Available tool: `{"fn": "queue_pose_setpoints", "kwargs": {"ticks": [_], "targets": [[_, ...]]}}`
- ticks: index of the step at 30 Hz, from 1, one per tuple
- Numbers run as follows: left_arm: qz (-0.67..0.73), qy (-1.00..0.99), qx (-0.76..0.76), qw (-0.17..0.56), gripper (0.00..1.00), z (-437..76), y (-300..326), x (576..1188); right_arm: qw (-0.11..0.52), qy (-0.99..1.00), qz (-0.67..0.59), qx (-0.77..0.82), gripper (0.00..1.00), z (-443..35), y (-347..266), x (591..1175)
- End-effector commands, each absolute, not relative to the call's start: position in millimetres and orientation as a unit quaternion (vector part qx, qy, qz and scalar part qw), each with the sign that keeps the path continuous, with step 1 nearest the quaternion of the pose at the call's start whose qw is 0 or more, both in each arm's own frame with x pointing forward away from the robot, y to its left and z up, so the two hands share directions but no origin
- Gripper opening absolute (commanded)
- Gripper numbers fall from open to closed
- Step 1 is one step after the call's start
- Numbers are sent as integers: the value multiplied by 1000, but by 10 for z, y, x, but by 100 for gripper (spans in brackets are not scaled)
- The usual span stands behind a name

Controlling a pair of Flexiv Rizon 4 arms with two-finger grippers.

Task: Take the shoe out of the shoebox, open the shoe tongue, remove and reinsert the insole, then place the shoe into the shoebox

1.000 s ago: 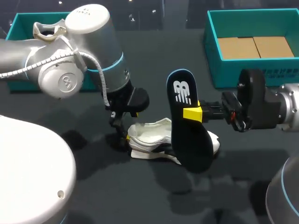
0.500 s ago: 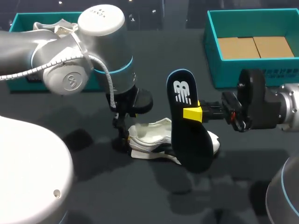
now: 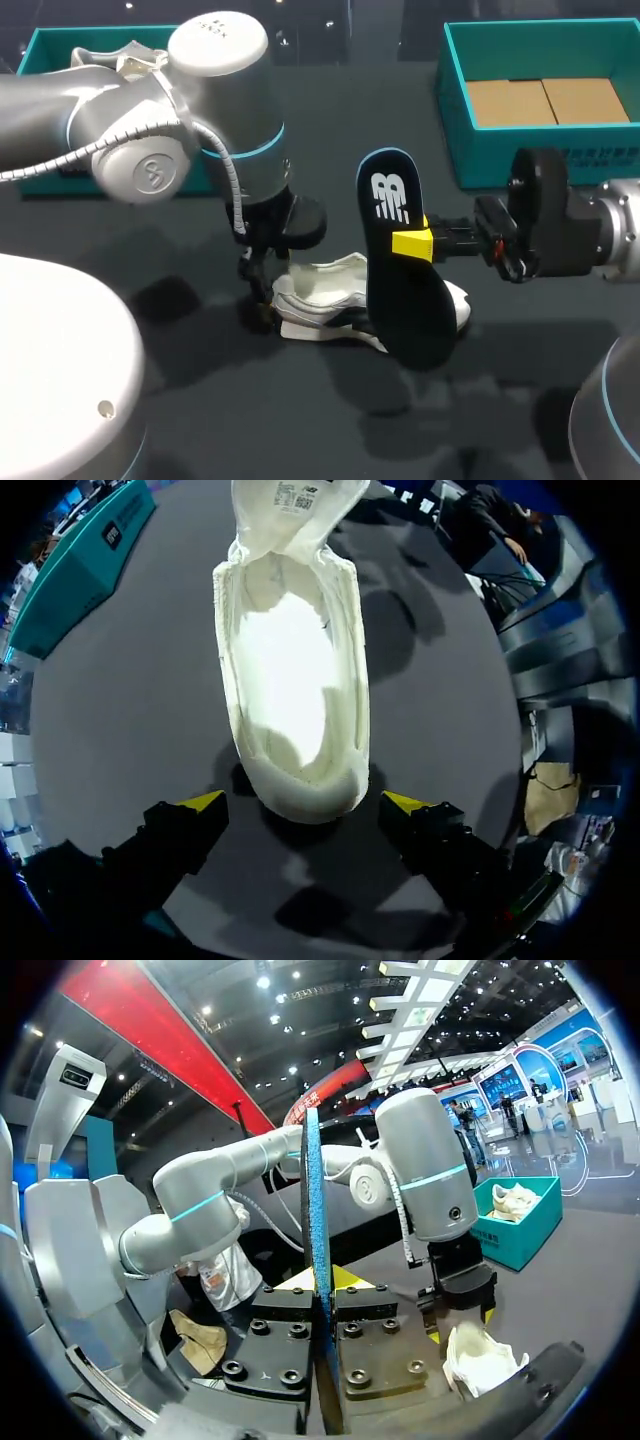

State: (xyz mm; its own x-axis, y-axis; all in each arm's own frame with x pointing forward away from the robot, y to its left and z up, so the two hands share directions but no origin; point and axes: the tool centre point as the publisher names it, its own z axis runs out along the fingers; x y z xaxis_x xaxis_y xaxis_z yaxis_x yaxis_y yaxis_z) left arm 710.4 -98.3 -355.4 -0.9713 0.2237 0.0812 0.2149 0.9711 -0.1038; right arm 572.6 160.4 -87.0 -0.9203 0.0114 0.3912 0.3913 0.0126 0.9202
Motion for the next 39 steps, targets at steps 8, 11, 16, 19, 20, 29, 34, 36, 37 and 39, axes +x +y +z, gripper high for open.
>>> {"fn": "queue_pose_setpoints", "kwargs": {"ticks": [8,11,16,19,20,29,34,36,37,39], "targets": [[37,-990,-131,50,100,-3195,-973,7124,137,-698,-688,-146,0,-875,1611,5711],[36,-990,-129,36,100,-3103,-1030,7151,137,-698,-688,-146,0,-875,1611,5711],[41,-992,-120,24,100,-3033,-1212,7199,137,-698,-688,-146,0,-875,1611,5711],[44,-992,-117,20,100,-3019,-1364,7219,137,-698,-688,-146,0,-875,1611,5711],[45,-992,-117,19,100,-3024,-1419,7227,137,-698,-688,-146,0,-875,1611,5711],[41,-994,-97,2,100,-3231,-1833,7338,137,-698,-688,-146,0,-875,1611,5711],[46,-995,-87,-6,99,-3365,-2005,7390,137,-698,-688,-146,0,-875,1611,5711],[49,-995,-81,-9,91,-3416,-2051,7395,137,-698,-688,-146,0,-875,1611,5711],[51,-996,-79,-5,89,-3441,-2076,7394,137,-698,-688,-146,0,-875,1611,5711],[53,-996,-77,-5,83,-3493,-2108,7388,137,-698,-688,-146,0,-875,1611,5711]]}}
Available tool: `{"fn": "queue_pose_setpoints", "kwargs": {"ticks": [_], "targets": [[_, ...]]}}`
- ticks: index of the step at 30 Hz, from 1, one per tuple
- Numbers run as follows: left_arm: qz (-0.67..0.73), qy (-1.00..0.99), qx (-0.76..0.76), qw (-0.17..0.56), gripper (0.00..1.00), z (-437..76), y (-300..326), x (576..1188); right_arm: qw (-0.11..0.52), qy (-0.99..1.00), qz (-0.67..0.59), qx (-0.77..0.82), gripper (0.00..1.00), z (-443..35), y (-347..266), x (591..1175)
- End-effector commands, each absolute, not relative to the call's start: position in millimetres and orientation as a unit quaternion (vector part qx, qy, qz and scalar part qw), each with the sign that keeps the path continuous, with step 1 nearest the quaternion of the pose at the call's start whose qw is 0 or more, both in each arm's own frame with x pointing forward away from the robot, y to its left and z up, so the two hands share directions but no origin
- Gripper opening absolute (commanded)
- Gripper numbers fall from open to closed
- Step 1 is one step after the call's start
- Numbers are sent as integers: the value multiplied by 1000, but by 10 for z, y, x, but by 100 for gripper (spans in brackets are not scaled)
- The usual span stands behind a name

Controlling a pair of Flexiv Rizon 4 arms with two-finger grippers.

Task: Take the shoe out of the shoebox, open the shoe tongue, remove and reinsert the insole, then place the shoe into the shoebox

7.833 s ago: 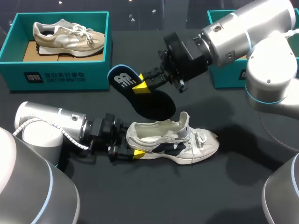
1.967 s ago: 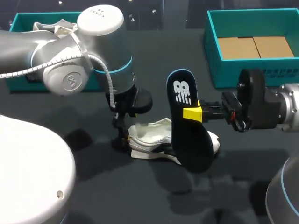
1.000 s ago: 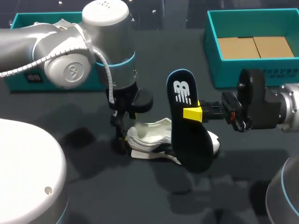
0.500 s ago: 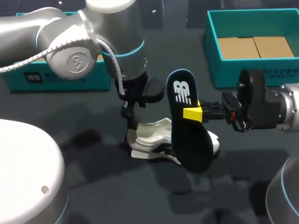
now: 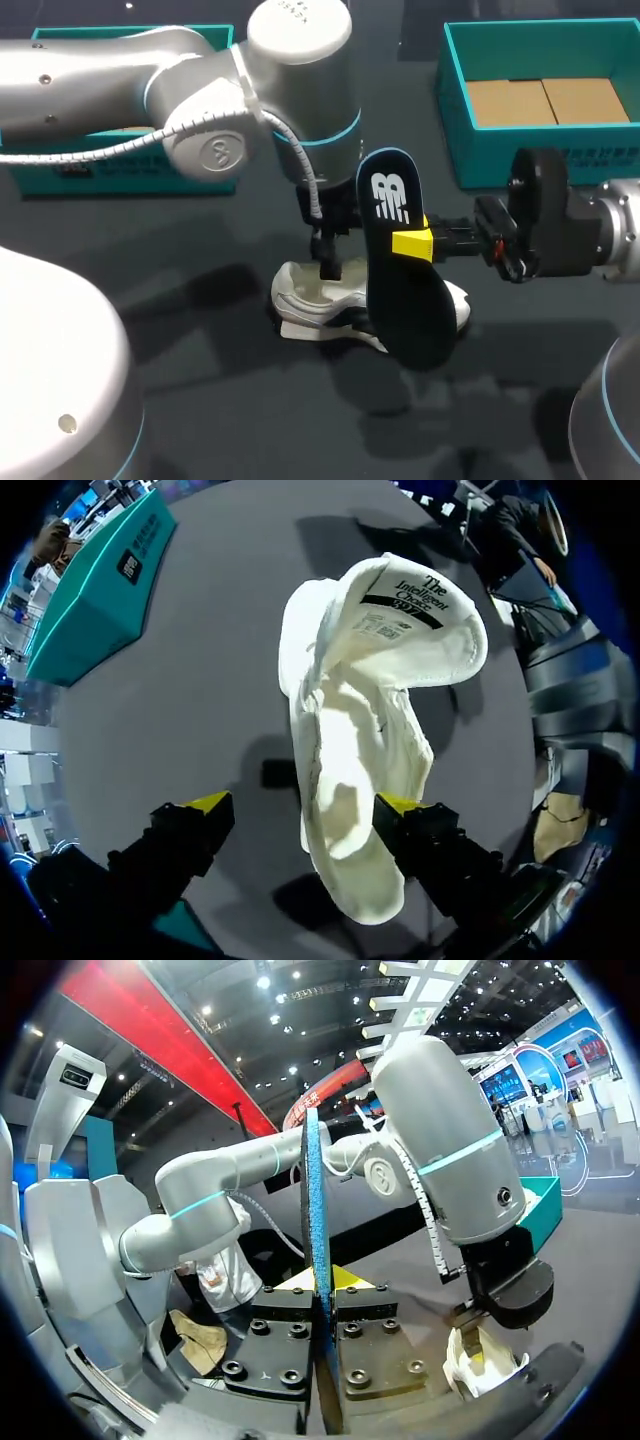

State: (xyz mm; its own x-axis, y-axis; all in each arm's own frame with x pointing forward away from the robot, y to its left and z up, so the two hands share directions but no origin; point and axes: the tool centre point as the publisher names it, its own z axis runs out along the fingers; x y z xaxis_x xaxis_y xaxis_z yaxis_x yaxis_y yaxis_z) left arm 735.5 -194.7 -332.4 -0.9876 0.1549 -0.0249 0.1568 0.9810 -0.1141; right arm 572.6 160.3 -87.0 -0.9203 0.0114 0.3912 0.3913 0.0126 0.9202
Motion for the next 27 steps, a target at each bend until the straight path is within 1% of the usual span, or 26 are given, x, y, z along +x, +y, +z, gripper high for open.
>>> {"fn": "queue_pose_setpoints", "kwargs": {"ticks": [1,3,5,6,10,15,20,22,23,25,26,27], "targets": [[-55,996,75,2,80,-3534,-2119,7379,137,-698,-688,-146,0,-875,1611,5711],[-55,996,72,3,76,-3596,-2141,7374,137,-698,-688,-146,0,-875,1611,5711],[-53,996,67,-3,69,-3660,-2161,7381,137,-698,-688,-146,0,-875,1611,5711],[-52,997,65,-2,64,-3684,-2168,7387,137,-698,-688,-146,0,-875,1611,5711],[-53,997,59,-6,51,-3739,-2166,7414,137,-698,-688,-146,0,-875,1611,5711],[-51,997,55,-10,48,-3794,-2176,7433,137,-698,-688,-146,0,-875,1611,5711],[-45,997,61,-23,50,-3848,-2167,7397,137,-698,-688,-146,0,-875,1611,5711],[-45,997,63,-25,48,-3860,-2171,7378,137,-698,-688,-146,0,-875,1611,5711],[-44,997,64,-26,47,-3866,-2174,7371,137,-698,-688,-146,0,-875,1611,5711],[-42,996,67,-28,40,-3890,-2193,7360,137,-698,-688,-146,0,-875,1611,5711],[-40,996,69,-28,36,-3898,-2189,7353,137,-698,-688,-146,0,-875,1611,5711],[-39,996,70,-28,29,-3906,-2182,7345,137,-698,-688,-146,0,-875,1611,5711]]}}
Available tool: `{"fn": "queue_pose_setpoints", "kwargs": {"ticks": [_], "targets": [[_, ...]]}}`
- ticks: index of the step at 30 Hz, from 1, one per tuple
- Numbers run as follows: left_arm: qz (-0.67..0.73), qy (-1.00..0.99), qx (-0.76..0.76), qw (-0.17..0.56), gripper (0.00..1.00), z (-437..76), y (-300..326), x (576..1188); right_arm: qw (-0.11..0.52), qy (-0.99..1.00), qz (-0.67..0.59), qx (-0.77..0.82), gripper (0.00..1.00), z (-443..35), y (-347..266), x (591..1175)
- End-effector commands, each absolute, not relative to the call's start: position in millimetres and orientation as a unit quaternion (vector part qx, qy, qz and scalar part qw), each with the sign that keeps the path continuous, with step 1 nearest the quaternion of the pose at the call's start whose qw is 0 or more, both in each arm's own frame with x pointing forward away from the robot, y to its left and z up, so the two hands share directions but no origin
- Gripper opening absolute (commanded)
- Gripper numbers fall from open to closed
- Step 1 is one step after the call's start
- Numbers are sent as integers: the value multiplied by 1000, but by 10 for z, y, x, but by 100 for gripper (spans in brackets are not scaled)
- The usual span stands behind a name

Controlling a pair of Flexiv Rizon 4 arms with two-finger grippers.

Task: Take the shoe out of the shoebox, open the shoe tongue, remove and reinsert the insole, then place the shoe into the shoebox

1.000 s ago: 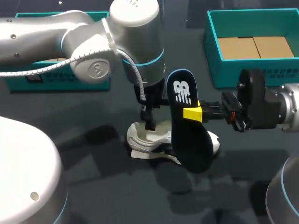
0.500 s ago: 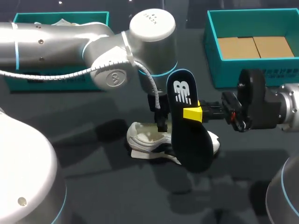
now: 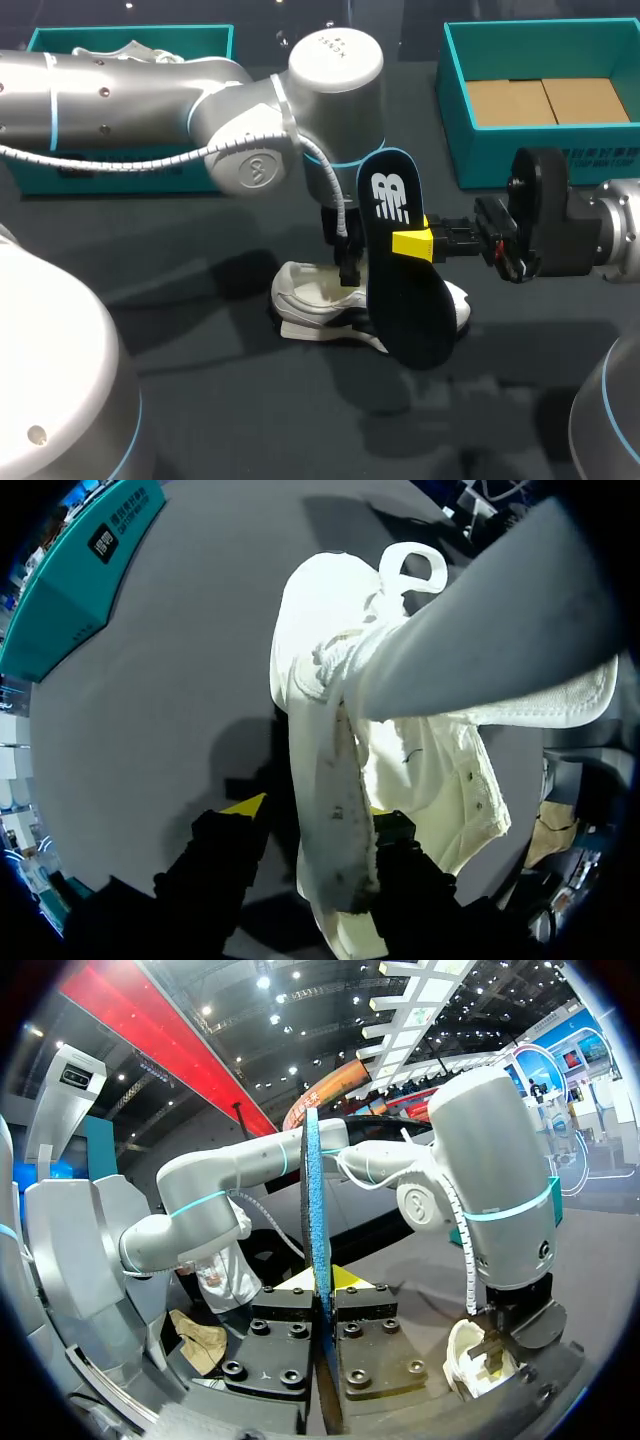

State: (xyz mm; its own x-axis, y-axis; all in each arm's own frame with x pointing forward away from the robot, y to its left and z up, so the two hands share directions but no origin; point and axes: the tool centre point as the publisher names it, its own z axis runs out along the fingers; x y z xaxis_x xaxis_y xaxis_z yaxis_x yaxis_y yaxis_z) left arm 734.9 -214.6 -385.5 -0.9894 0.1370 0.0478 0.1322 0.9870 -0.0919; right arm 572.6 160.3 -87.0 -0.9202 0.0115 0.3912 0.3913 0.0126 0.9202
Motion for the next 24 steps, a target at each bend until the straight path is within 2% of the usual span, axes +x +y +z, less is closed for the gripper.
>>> {"fn": "queue_pose_setpoints", "kwargs": {"ticks": [1,2,12,17,24], "targets": [[38,-996,-72,28,20,-3914,-2181,7339,137,-698,-688,-146,0,-875,1611,5711],[37,-996,-73,29,0,-3921,-2180,7334,137,-698,-688,-146,0,-875,1611,5711],[43,-993,-100,45,0,-3796,-2065,7302,137,-698,-688,-146,0,-875,1611,5711],[49,-987,-135,76,0,-3676,-2017,7283,137,-698,-688,-146,0,-875,1611,5711],[39,-965,-239,99,0,-3439,-1911,7155,137,-698,-688,-146,0,-875,1611,5711]]}}
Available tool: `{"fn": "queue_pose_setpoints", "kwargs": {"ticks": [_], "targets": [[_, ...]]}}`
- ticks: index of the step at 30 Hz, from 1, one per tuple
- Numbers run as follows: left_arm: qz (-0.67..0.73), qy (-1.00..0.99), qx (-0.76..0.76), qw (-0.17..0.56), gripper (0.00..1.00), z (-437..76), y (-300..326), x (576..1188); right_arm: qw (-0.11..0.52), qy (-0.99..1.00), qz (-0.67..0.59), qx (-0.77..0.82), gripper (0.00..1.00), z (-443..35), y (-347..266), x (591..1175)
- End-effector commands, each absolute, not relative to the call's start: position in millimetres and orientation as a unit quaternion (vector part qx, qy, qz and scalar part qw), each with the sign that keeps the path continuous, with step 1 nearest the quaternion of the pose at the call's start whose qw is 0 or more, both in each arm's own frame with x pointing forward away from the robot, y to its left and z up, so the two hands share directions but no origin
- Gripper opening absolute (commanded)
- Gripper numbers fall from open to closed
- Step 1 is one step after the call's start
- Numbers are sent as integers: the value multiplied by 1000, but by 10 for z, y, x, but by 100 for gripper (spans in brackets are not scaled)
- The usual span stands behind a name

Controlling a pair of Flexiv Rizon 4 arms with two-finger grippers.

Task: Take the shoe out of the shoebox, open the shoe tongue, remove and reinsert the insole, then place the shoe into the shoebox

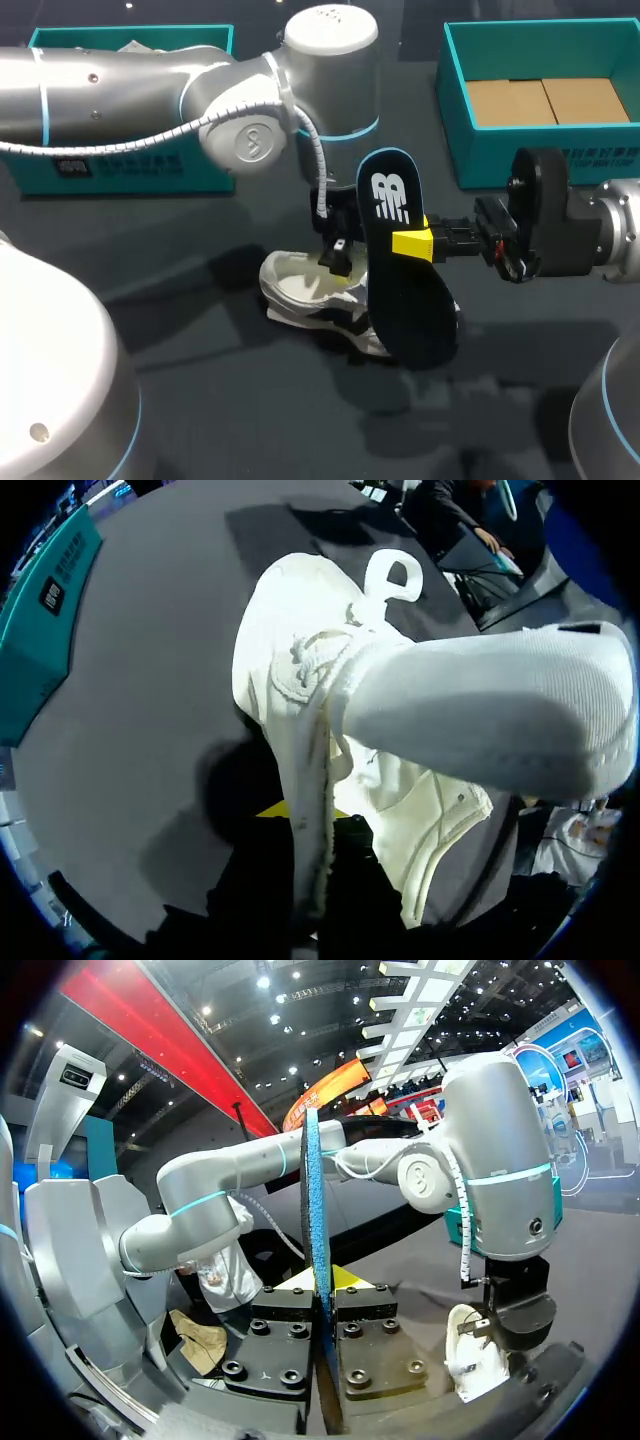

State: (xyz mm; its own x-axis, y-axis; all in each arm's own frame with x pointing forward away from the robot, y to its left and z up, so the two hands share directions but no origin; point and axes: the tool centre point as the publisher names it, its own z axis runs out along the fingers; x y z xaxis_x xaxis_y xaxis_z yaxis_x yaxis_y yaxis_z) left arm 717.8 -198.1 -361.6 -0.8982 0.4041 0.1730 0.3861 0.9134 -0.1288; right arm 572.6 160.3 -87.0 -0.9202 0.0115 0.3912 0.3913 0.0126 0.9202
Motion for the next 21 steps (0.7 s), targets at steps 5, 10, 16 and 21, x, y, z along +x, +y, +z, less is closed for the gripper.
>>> {"fn": "queue_pose_setpoints", "kwargs": {"ticks": [5,10,16,21], "targets": [[33,-916,-394,61,0,-3291,-1763,7024,137,-698,-688,-146,0,-875,1611,5711],[33,-916,-394,61,0,-3291,-1763,7024,137,-698,-688,-146,0,-875,1611,5711],[33,-916,-394,61,0,-3291,-1763,7024,137,-698,-688,-146,0,-875,1611,5711],[52,-876,-478,44,0,-3162,-1689,7062,137,-698,-688,-146,0,-875,1611,5711]]}}
